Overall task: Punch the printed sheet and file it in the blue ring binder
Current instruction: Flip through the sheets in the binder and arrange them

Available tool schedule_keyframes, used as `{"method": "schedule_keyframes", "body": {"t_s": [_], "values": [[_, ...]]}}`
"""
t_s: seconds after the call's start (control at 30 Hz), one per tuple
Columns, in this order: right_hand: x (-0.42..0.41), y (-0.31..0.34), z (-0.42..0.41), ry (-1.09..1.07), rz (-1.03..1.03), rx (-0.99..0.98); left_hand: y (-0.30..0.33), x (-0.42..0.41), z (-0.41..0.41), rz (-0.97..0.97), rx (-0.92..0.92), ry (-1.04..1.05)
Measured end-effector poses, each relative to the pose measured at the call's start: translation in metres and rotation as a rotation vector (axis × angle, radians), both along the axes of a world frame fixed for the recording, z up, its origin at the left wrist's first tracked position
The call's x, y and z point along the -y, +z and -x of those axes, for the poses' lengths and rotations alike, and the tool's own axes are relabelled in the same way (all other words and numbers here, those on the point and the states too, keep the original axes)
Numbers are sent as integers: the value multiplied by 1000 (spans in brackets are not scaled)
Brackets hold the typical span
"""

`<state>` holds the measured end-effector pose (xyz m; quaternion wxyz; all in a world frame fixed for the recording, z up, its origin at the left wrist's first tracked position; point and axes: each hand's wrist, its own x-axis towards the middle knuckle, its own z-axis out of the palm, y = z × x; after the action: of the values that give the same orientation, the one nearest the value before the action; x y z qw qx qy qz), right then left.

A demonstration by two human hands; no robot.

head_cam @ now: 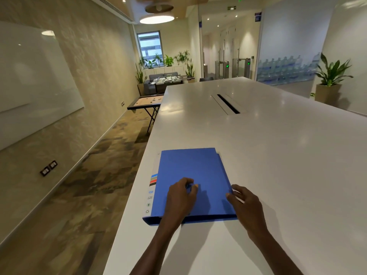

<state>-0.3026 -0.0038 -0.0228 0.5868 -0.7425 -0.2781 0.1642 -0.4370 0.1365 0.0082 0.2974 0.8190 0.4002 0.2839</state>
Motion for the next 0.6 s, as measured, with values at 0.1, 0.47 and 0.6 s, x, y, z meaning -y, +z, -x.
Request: {"method": "schedule_keyframes", "body": {"t_s": [0.1,0.47,0.6], "values": [[-3,-7,6,96,169,359,-12,2,1,-22,-15,-3],[-12,-27,23,216,521,786,-43,5,-3,-300,-273,-89],[-14,-27,25,236,575,743,-50,0,-4,-379,-438,-138]]}}
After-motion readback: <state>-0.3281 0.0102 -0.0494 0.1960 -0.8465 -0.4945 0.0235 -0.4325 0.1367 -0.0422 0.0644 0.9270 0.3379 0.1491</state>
